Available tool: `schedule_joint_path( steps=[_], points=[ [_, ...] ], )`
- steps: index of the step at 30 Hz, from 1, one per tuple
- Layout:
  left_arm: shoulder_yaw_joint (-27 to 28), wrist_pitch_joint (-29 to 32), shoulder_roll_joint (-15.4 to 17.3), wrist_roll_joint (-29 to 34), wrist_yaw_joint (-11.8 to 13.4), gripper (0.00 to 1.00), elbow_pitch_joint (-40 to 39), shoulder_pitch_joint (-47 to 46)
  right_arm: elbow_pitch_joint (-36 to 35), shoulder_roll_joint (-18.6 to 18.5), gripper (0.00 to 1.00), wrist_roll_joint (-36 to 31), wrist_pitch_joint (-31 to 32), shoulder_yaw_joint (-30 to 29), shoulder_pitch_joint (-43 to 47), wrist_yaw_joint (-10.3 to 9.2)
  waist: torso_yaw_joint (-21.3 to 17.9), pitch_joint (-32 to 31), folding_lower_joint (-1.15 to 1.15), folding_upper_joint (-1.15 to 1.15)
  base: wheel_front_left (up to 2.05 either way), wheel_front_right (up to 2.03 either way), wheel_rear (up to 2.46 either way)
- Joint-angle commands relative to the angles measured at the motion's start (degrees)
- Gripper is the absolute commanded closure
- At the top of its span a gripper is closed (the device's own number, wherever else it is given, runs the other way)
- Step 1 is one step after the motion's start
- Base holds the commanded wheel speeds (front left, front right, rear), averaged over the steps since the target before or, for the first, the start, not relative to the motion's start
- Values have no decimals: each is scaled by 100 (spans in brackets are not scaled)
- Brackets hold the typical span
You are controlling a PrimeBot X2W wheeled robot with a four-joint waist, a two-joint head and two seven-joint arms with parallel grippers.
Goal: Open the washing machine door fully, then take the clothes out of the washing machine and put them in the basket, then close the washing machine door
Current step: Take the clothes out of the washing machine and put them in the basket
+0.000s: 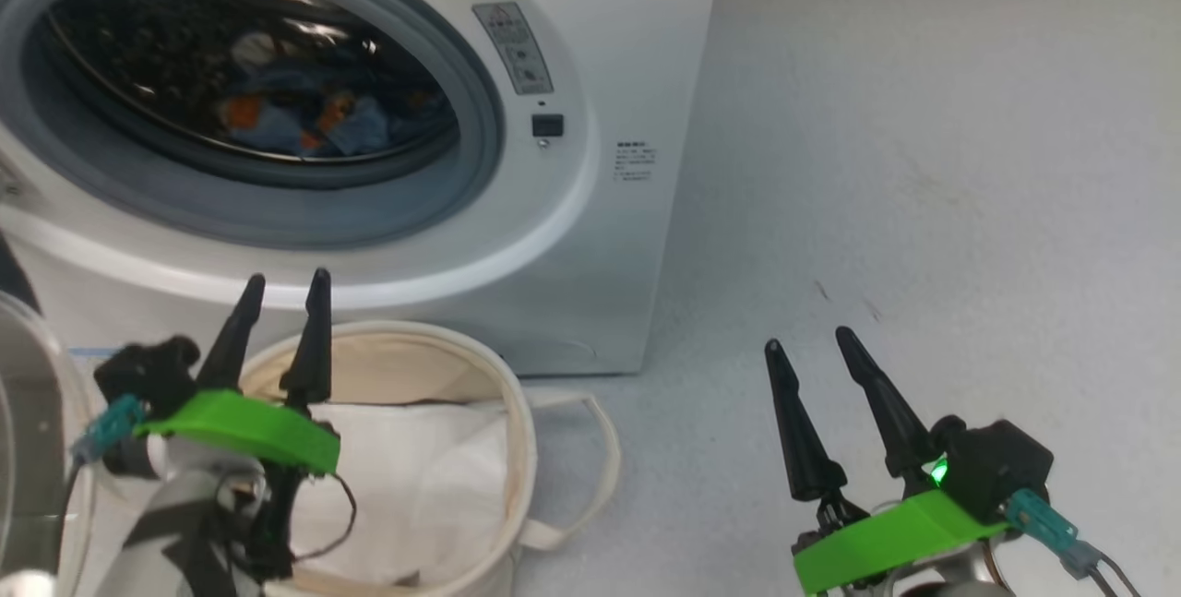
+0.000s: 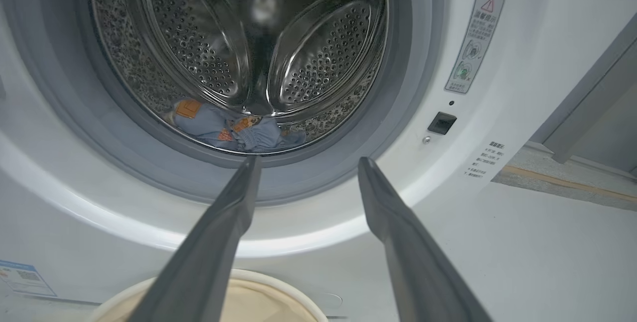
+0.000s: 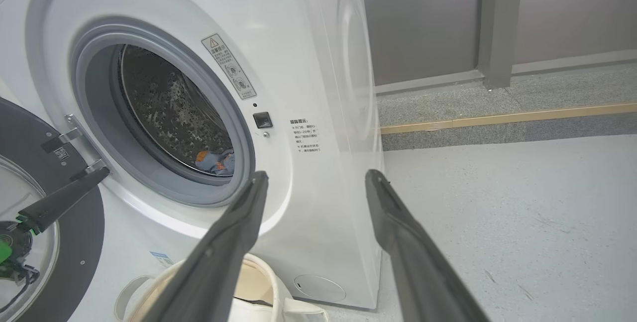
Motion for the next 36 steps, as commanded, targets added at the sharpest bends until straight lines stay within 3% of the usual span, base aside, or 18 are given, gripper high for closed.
schedule_joint_path(
  steps=[1, 19, 27, 36],
  points=[
    [100, -68, 277, -96, -34, 0, 67, -423, -230, 3, 0, -41, -89, 151, -256, 43, -161, 269, 0, 0, 0, 0, 0],
    [-669, -68, 1355, -780, -34, 0, 1564, -2657, -929, 3, 0, -315, -531, 351, -196, 43, -783, 1771, 0, 0, 0, 0, 0],
    [-1020, -58, 1633, -933, -34, 0, 2379, -3658, -1161, 3, 0, -407, -702, 429, -30, 43, -968, 2101, 0, 0, 0, 0, 0],
    [-1366, 493, 1877, -1187, -34, 0, 3122, -4739, -1332, 3, 0, -410, -847, 433, 297, 43, -1241, 2368, 0, 0, 0, 0, 0]
  ],
)
